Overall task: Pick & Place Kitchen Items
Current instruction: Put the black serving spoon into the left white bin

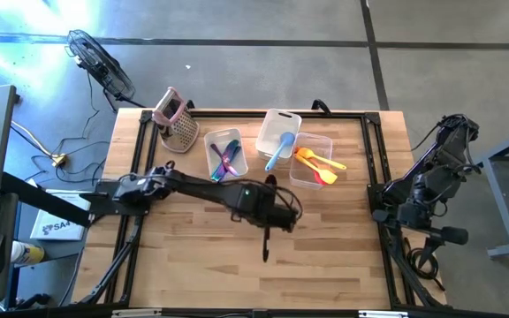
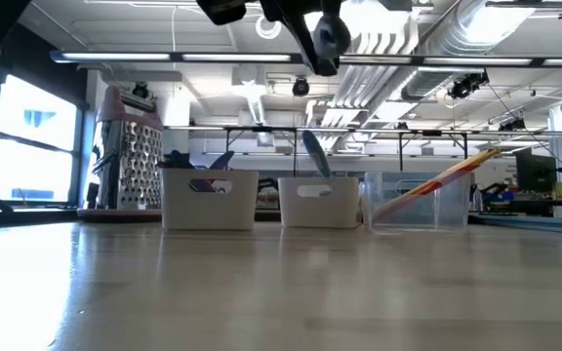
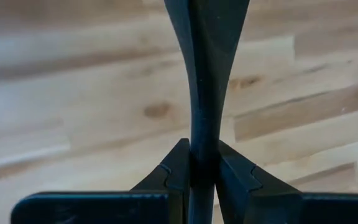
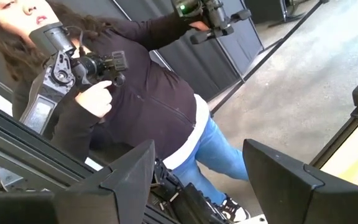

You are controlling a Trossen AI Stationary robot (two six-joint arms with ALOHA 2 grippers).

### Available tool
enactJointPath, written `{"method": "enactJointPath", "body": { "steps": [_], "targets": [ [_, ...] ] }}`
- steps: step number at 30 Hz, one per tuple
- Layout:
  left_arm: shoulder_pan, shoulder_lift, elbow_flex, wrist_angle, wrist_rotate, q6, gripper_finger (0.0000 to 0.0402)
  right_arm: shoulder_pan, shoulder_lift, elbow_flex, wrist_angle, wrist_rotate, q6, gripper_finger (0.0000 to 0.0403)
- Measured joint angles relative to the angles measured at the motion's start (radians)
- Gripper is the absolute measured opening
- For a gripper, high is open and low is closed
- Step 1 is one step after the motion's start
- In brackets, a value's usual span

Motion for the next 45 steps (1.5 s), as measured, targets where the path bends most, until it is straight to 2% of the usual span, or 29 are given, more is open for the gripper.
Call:
{"method": "enactJointPath", "body": {
  "steps": [3,10,16,25,29,35,45],
  "targets": [
    [0.029,-0.021,0.011,-0.027,-0.008,0.067,0.004,0.0,-0.003,0.0,-0.005,0.005,0.0,0.0239],
    [0.146,-0.062,0.012,-0.02,0.003,0.305,0.004,-0.001,-0.01,0.0,-0.021,0.101,-0.001,0.0239],
    [0.278,-0.07,0.012,-0.023,0.101,0.517,0.004,-0.001,-0.015,0.0,-0.019,0.205,0.001,0.0239],
    [0.457,-0.07,0.012,-0.021,0.271,0.733,0.004,-0.004,-0.069,0.0,-0.018,0.407,-0.033,0.0239],
    [0.538,-0.07,0.012,-0.021,0.358,0.816,0.004,-0.004,-0.078,0.0,-0.02,0.475,-0.032,0.0239],
    [0.645,-0.07,0.012,-0.02,0.416,0.914,0.004,-0.004,-0.073,0.0,-0.027,0.563,-0.031,0.0239],
    [0.747,-0.05,0.012,-0.003,0.542,1.034,0.004,-0.004,-0.07,0.0,-0.027,0.77,-0.082,0.0239]
  ]
}}
